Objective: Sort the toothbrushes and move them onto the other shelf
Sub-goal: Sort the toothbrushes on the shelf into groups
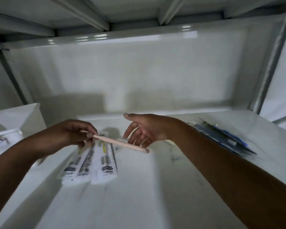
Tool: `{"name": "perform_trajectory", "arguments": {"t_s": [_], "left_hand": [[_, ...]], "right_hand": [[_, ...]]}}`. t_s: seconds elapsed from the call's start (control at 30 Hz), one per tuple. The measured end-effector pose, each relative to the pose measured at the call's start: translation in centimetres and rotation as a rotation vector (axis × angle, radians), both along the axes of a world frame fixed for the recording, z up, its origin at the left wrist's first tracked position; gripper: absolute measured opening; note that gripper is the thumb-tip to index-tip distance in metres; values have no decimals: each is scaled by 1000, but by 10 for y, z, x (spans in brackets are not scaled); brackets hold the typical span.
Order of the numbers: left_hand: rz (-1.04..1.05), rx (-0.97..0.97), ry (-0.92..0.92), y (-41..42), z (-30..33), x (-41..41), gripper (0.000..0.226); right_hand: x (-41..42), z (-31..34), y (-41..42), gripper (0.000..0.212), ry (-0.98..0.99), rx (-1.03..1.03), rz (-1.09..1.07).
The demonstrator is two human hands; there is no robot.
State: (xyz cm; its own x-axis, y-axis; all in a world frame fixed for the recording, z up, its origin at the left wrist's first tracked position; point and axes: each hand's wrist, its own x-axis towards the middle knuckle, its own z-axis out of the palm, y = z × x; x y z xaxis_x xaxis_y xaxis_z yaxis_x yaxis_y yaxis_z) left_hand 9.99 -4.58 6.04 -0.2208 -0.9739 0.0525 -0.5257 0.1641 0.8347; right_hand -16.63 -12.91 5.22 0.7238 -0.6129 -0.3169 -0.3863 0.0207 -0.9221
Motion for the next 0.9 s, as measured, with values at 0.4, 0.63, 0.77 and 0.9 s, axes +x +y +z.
{"name": "perform_trajectory", "arguments": {"t_s": [0.4, 0.63, 0.77, 0.9], "left_hand": [[432, 56, 40, -139, -57, -166, 47], [493, 39, -10, -133, -83, -195, 40], [461, 42, 36, -130, -86, -188, 40], [383, 101, 71, -120, -82, -184, 56]], "right_hand": [[-71, -53, -47, 23, 436, -716, -702], [-48, -86, -70, 29, 466, -775, -773], [-46, -84, -60, 28, 428, -737, -738], [-38, -81, -42, 17, 391, -666, -642]]}}
